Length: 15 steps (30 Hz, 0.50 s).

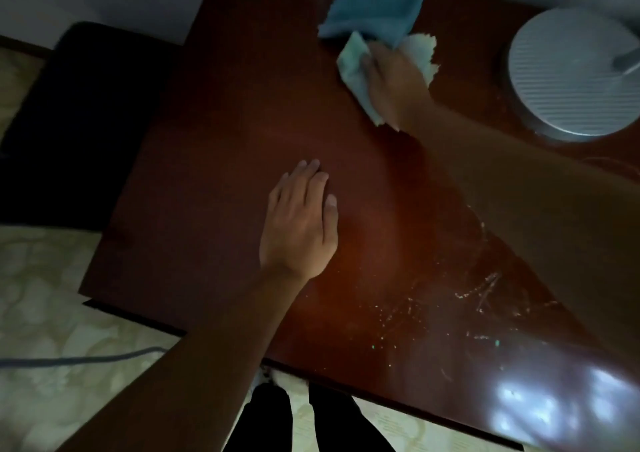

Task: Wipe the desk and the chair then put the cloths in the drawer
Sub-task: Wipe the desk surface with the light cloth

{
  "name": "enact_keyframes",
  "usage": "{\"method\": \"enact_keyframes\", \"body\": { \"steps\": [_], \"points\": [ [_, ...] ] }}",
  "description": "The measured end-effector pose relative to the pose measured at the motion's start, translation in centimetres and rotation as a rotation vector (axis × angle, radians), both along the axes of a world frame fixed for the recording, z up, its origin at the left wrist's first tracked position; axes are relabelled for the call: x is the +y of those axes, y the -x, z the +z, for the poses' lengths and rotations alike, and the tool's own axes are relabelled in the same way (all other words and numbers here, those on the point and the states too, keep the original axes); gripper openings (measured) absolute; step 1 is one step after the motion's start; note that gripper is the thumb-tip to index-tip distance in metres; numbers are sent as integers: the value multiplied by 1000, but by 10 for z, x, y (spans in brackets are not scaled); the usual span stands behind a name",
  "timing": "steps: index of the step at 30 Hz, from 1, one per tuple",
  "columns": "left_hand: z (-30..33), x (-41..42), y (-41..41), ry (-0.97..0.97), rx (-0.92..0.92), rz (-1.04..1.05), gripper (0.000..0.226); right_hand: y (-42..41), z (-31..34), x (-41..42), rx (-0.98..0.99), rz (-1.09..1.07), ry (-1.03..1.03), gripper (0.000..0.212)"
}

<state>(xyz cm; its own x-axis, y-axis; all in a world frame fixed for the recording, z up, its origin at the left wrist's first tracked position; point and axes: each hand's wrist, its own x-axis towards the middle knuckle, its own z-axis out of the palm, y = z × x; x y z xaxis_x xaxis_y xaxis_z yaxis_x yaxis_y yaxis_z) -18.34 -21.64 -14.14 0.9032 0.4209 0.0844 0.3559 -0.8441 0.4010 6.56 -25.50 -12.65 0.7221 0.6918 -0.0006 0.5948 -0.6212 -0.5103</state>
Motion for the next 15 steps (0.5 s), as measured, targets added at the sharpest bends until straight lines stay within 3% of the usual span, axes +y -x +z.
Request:
{"method": "enact_keyframes", "body": {
  "steps": [5, 11, 13, 15],
  "points": [
    [2, 1, -1, 74, -60, 61, 42, 48, -6, -9, -133, 208, 1, 44],
    [9, 4, 1, 207, -146, 121, 42, 196, -6, -141, -1, 484, -21, 48],
    [9, 5, 1, 213, -136, 103, 39, 195, -3, -153, 48, 485, -66, 47],
    [9, 4, 2, 219, -136, 98, 39, 168, 1, -136, 94, 348, -121, 46]
  ]
}}
